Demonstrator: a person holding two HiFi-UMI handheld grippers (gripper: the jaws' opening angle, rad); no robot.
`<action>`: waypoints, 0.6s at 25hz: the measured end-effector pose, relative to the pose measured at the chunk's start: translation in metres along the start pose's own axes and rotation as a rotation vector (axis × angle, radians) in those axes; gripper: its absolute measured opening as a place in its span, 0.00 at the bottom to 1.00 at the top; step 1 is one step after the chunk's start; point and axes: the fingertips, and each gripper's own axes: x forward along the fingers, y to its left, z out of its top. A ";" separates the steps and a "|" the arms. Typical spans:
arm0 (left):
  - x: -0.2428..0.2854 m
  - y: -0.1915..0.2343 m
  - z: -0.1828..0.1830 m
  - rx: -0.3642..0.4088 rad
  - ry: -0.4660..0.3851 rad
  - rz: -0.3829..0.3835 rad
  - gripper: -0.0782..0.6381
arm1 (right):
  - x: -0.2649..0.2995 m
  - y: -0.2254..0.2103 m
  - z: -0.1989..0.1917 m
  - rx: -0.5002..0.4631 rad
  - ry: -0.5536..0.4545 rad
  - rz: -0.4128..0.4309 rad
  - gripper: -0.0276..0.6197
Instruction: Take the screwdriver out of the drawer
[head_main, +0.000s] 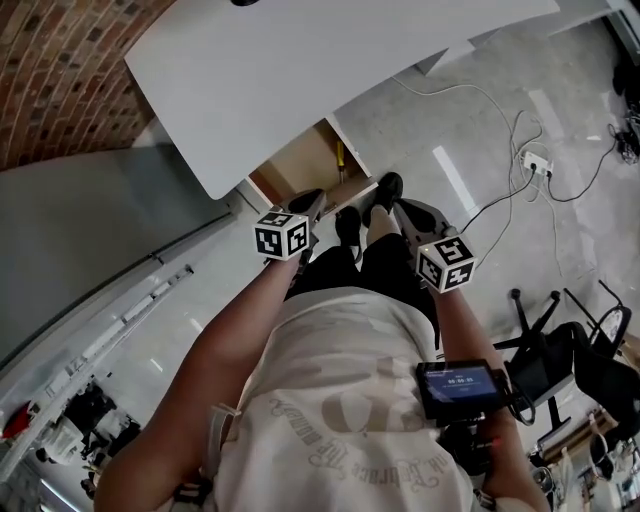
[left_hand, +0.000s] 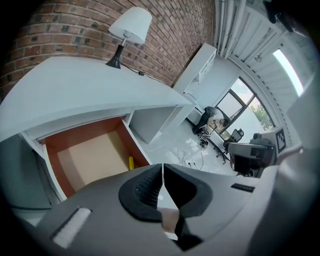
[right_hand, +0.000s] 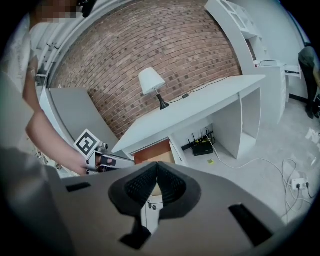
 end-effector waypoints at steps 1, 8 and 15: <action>0.003 0.002 -0.004 -0.008 0.010 0.002 0.13 | 0.002 -0.002 -0.002 0.004 0.002 0.002 0.05; 0.025 0.021 -0.017 -0.060 0.050 0.041 0.13 | 0.018 -0.019 -0.008 0.019 0.014 0.024 0.05; 0.046 0.038 -0.025 -0.096 0.087 0.048 0.13 | 0.039 -0.035 -0.015 0.017 0.031 0.035 0.05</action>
